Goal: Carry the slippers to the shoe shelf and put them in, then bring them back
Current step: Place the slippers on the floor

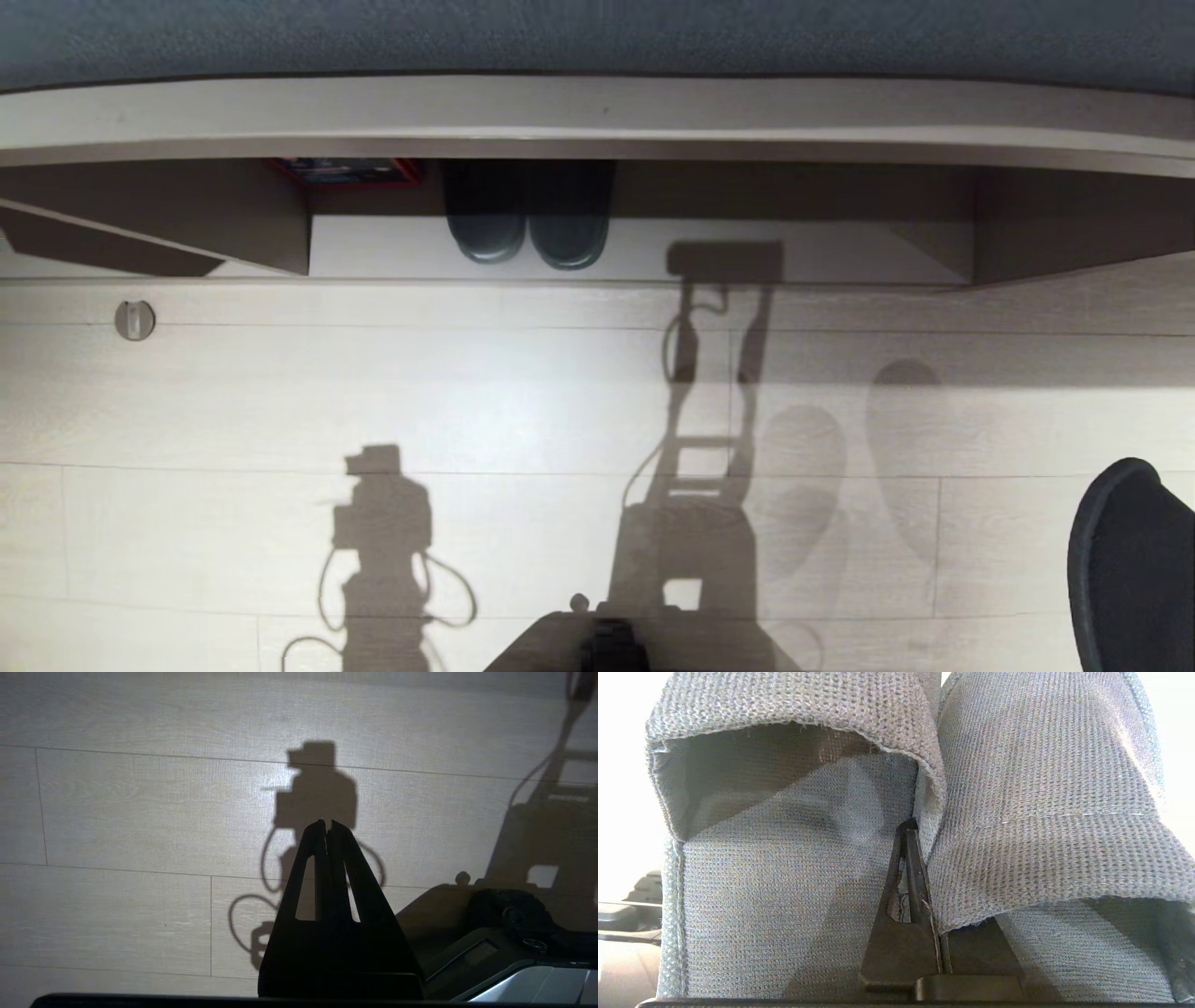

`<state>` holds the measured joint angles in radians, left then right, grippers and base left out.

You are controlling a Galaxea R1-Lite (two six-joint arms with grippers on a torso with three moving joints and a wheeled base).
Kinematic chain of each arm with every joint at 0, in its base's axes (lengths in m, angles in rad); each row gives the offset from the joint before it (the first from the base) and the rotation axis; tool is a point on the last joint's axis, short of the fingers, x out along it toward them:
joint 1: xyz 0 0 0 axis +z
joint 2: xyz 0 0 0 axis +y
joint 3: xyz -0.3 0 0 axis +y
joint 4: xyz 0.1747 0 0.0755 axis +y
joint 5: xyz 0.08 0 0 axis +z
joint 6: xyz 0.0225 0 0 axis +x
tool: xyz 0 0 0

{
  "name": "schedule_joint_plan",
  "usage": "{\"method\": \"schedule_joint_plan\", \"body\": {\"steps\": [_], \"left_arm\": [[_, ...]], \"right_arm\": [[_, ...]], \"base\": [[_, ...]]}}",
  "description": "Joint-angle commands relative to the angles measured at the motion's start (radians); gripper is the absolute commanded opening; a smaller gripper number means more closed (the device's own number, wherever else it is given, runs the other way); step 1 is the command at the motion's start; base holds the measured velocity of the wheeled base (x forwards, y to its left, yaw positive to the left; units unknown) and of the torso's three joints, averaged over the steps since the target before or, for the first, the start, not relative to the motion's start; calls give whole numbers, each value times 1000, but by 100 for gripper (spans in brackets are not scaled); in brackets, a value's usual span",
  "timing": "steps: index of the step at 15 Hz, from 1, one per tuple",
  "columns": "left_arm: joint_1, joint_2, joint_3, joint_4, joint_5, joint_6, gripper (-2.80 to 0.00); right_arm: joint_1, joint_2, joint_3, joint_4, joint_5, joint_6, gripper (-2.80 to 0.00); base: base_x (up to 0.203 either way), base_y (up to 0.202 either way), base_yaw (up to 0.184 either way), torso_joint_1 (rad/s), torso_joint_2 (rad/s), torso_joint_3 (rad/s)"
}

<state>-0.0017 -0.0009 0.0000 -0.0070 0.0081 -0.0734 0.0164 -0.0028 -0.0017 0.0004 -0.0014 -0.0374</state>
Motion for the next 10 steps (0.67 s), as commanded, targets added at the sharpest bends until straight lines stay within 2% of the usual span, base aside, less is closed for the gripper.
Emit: {"method": "schedule_joint_plan", "body": {"steps": [1,10], "left_arm": [[0,1,0,-1,0,0,-280],[0,1,0,-1,0,0,-280]], "right_arm": [[0,4,0,0,0,-1,-280],[0,3,0,0,0,-1,-280]], "base": [[0,0,0,-1,-1,196],[0,0,0,2,2,205]]}}
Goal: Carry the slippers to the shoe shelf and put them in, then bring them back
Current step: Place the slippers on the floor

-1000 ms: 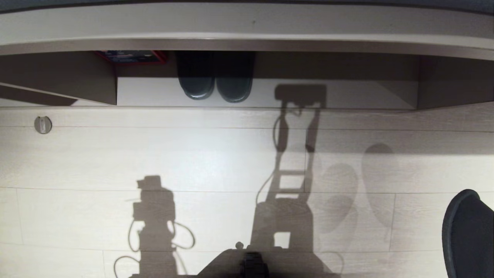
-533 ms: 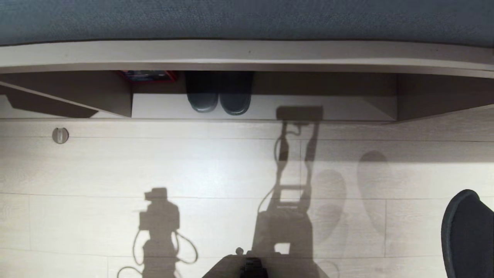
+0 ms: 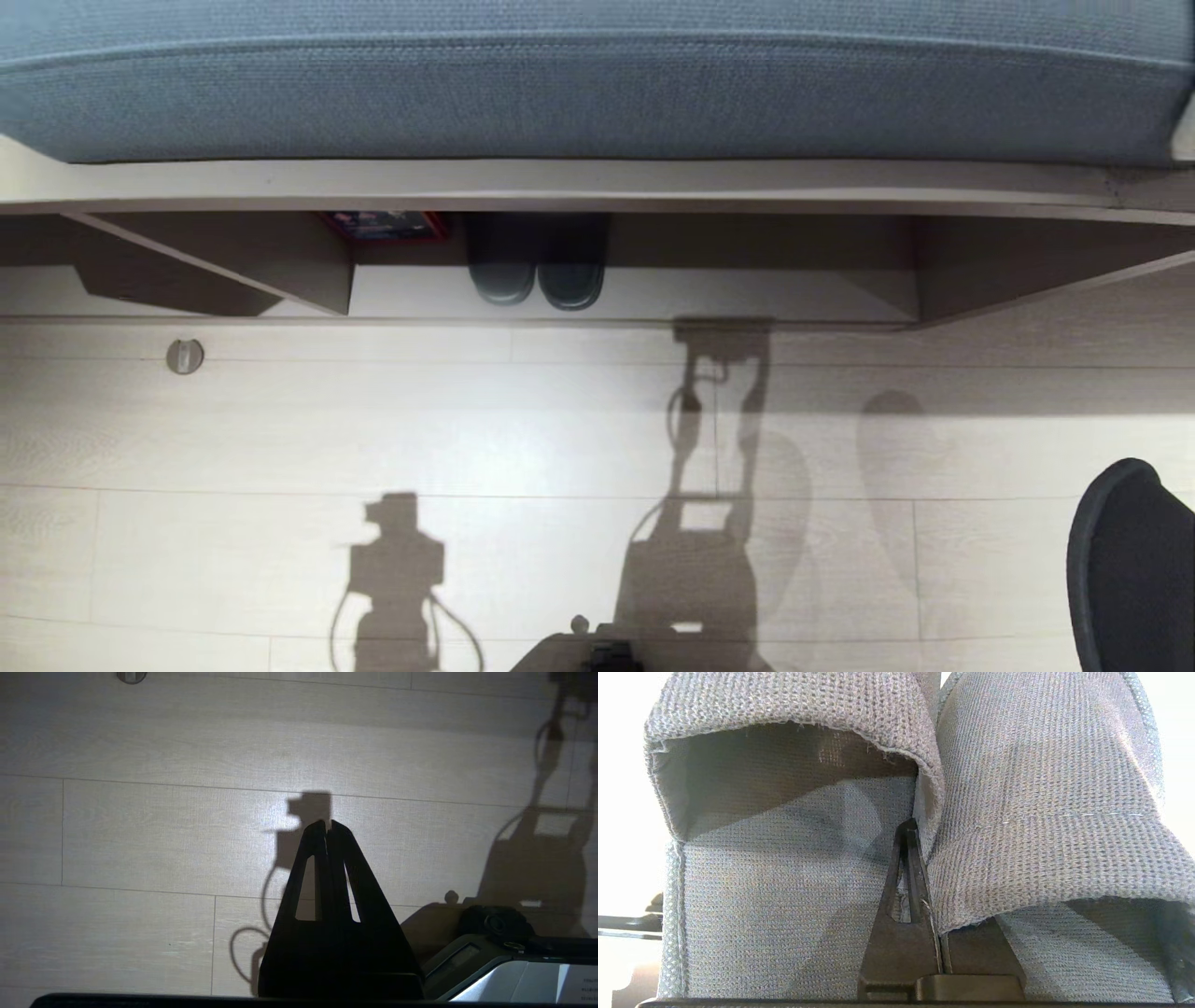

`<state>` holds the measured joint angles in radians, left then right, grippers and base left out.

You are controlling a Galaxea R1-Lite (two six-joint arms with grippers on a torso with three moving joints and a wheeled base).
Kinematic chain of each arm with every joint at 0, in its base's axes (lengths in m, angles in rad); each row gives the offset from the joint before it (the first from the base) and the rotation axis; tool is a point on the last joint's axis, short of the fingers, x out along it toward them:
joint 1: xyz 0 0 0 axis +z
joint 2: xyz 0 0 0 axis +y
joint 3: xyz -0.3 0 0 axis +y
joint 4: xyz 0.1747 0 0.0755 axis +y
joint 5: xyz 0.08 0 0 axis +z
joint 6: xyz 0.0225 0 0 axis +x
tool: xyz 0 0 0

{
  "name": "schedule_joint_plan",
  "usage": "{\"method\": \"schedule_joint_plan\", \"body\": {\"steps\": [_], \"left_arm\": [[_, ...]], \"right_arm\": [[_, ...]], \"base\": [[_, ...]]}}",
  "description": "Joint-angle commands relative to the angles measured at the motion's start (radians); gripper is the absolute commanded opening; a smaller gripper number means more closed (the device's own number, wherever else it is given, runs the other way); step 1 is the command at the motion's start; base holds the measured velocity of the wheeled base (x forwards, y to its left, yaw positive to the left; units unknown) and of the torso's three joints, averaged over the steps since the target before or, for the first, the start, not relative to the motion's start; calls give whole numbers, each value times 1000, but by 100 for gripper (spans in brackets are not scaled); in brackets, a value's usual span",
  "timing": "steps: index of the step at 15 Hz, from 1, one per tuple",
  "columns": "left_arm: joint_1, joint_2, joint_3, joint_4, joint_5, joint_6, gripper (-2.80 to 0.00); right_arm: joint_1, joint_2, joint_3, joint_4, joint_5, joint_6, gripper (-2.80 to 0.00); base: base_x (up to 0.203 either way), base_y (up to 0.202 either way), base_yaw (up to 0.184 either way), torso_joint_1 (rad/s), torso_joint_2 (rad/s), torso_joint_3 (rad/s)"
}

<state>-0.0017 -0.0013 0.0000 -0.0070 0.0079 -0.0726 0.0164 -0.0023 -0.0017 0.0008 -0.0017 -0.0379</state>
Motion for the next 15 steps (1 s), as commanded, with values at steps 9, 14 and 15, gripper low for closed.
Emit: {"method": "schedule_joint_plan", "body": {"steps": [9,14,15], "left_arm": [[0,1,0,-1,0,-1,-280],[0,1,1,-1,0,-1,-280],[0,2,1,-1,0,-1,-280]], "right_arm": [[0,2,0,-1,0,3,-280],[0,2,0,-1,0,1,-280],[0,2,0,-1,0,3,-280]], "base": [[0,0,0,3,2,203],[0,0,0,1,2,207],[0,0,0,6,7,193]]}}
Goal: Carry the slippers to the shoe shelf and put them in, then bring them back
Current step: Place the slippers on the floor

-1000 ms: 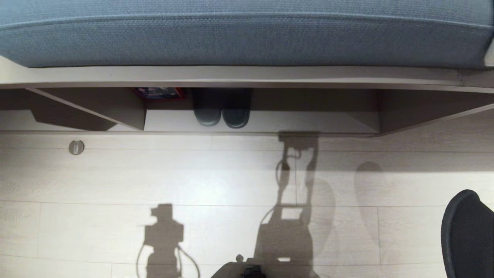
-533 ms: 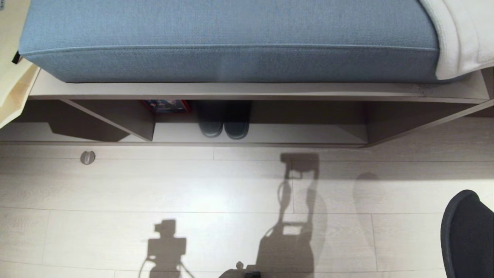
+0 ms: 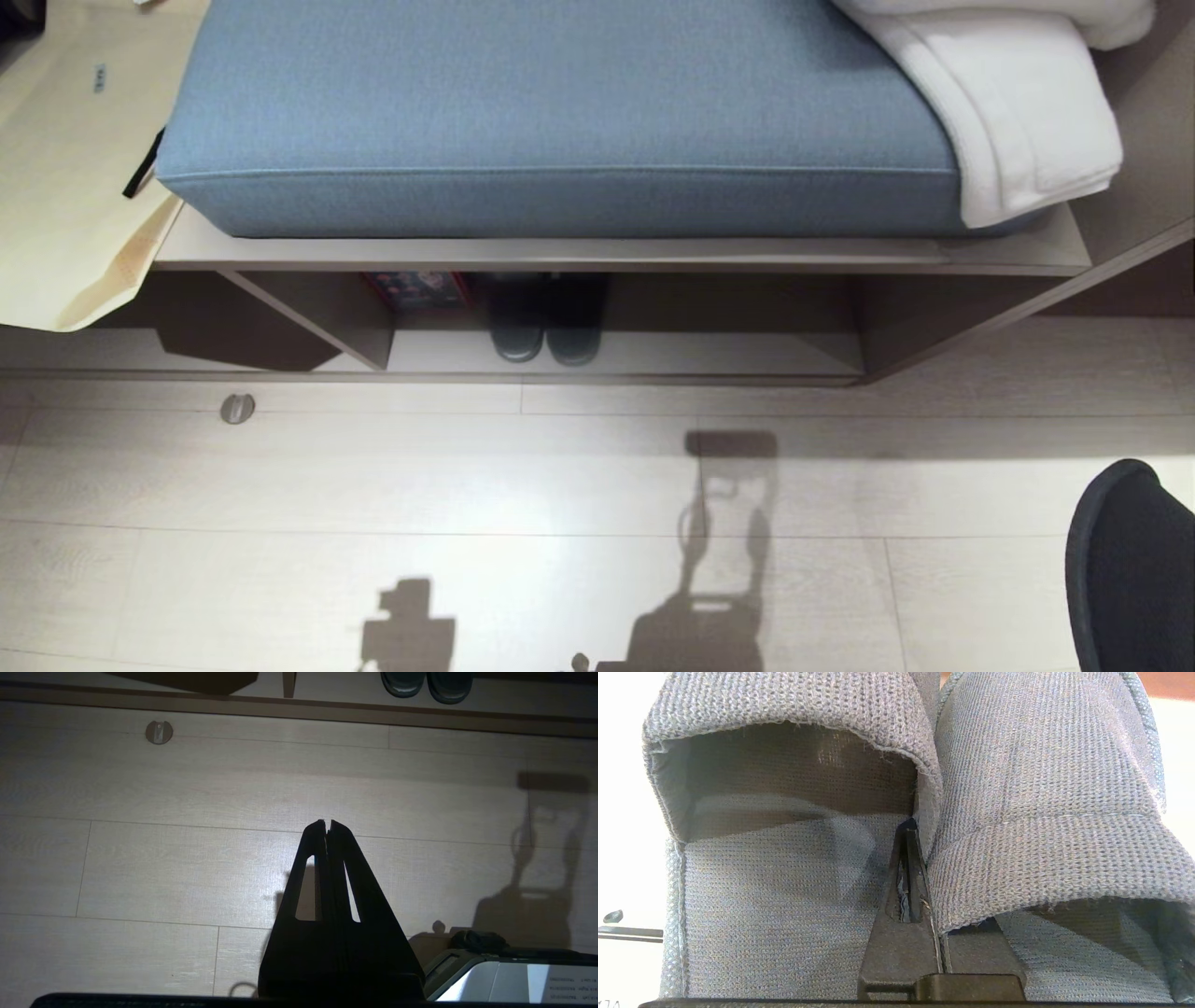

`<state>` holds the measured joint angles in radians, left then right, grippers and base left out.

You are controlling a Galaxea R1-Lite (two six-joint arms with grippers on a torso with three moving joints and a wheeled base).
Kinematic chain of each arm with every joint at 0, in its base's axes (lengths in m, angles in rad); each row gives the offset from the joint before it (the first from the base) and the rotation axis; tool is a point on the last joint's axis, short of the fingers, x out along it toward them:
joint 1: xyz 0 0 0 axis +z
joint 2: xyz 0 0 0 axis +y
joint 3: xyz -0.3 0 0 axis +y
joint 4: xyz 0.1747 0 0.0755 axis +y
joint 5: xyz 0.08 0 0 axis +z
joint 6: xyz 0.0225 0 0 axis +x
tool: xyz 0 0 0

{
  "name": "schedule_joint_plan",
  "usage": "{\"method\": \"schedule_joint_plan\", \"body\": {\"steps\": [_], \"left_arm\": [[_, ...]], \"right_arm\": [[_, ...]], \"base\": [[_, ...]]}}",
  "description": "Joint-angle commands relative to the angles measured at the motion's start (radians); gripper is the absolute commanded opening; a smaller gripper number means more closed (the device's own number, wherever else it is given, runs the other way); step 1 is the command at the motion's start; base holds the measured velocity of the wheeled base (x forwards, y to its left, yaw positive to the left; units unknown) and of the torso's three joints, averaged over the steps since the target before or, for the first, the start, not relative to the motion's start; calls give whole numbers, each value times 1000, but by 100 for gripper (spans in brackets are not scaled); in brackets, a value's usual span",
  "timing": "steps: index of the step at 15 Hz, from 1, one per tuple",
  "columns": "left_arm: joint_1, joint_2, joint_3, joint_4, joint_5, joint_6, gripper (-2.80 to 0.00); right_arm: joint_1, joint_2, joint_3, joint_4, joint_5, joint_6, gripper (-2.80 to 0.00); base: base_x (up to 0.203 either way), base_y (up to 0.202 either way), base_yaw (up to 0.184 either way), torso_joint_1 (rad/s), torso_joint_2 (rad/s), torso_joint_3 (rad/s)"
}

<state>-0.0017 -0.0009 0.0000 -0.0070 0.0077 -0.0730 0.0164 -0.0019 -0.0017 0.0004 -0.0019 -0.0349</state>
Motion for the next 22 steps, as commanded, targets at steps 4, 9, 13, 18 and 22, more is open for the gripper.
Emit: {"method": "schedule_joint_plan", "body": {"steps": [4,9,13,18,22], "left_arm": [[0,2,0,-1,0,-1,-280],[0,1,0,-1,0,-1,-280],[0,1,1,-1,0,-1,-280],[0,1,0,-1,1,-1,-280],[0,1,0,-1,2,-1,-280]], "right_arm": [[0,2,0,0,-1,0,-280],[0,2,0,0,-1,1,-280],[0,2,0,0,-1,4,-280],[0,2,0,0,-1,4,-280],[0,2,0,0,-1,4,-280]], "base": [[0,0,0,1,3,202],[0,0,0,2,0,203],[0,0,0,2,4,202],[0,0,0,3,-1,203],[0,0,0,3,4,203]]}}
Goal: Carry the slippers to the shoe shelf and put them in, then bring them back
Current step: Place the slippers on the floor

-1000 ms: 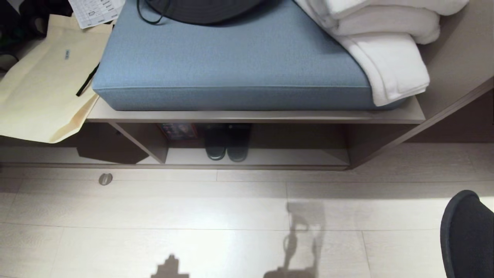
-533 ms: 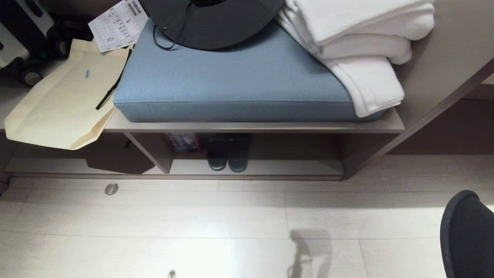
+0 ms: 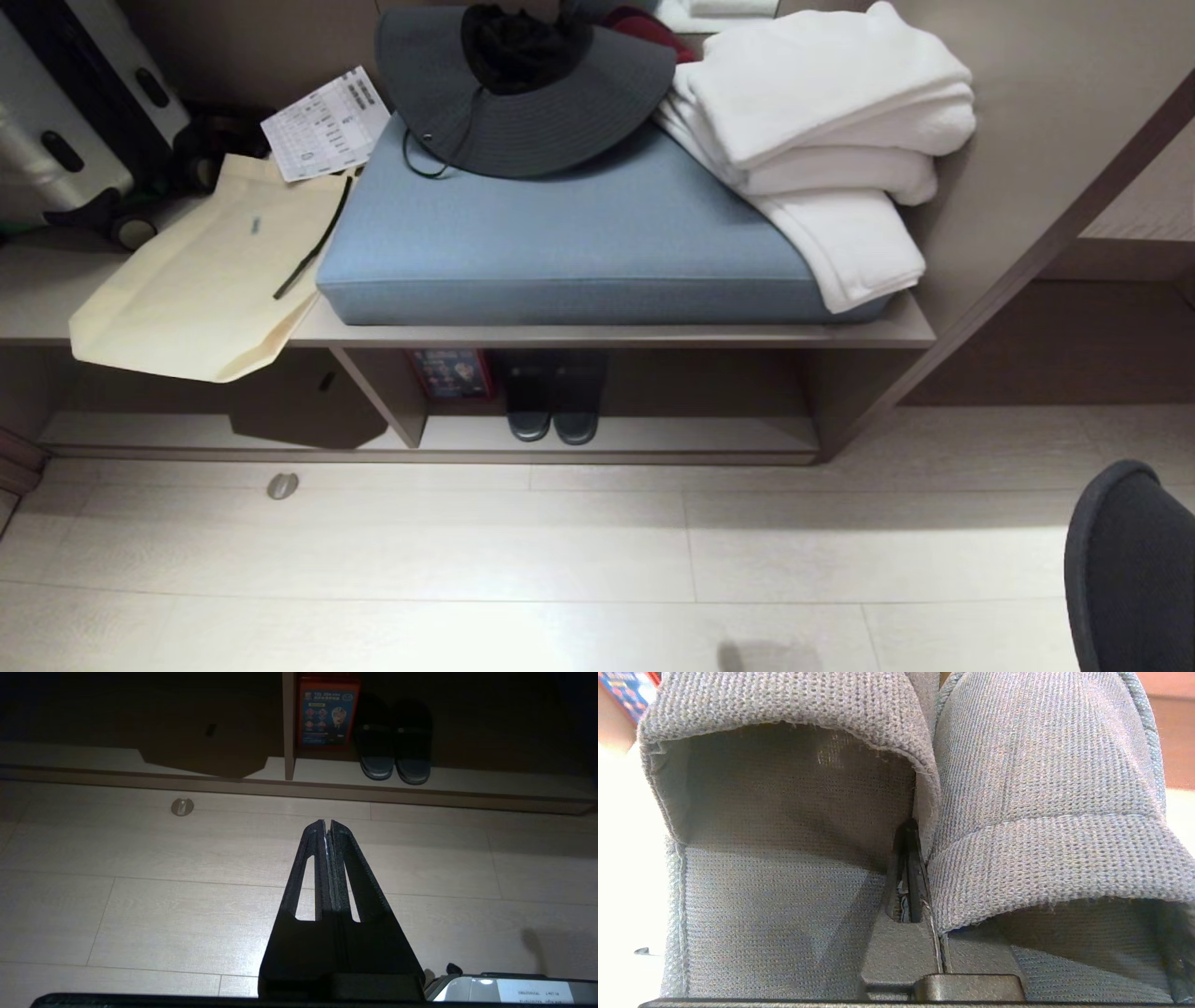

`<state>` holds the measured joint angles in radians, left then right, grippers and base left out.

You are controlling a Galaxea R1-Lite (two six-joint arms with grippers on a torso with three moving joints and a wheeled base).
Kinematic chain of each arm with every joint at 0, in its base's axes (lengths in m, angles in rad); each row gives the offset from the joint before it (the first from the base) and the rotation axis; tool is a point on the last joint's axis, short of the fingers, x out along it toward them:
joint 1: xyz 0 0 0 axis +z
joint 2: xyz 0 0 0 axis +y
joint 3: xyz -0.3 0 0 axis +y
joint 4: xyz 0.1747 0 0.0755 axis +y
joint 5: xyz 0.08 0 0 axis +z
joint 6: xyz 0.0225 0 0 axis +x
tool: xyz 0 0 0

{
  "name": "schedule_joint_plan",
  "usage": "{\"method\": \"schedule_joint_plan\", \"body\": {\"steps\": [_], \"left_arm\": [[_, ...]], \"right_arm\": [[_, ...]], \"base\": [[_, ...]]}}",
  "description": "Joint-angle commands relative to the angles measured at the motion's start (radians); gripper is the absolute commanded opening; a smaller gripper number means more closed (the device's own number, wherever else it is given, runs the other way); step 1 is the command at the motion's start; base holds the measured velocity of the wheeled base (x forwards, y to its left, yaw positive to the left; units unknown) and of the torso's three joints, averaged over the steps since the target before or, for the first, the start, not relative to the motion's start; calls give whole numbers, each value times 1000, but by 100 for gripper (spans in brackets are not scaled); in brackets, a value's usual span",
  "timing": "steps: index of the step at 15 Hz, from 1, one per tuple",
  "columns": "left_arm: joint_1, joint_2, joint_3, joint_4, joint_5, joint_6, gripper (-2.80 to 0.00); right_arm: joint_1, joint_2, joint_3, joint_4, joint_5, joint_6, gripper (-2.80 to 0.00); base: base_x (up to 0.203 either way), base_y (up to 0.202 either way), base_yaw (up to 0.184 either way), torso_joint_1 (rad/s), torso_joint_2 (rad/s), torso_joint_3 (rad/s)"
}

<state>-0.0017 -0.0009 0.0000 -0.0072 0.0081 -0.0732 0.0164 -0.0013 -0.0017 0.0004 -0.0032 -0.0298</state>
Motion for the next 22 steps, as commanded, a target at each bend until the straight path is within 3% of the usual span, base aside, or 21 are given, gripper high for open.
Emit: {"method": "schedule_joint_plan", "body": {"steps": [1,22], "left_arm": [[0,1,0,0,0,0,-280],[0,1,0,0,1,0,-280]], "right_arm": [[0,1,0,0,0,-1,-280],[0,1,0,0,0,1,-280]], "base": [[0,0,0,1,1,199],[0,0,0,2,2,200]]}}
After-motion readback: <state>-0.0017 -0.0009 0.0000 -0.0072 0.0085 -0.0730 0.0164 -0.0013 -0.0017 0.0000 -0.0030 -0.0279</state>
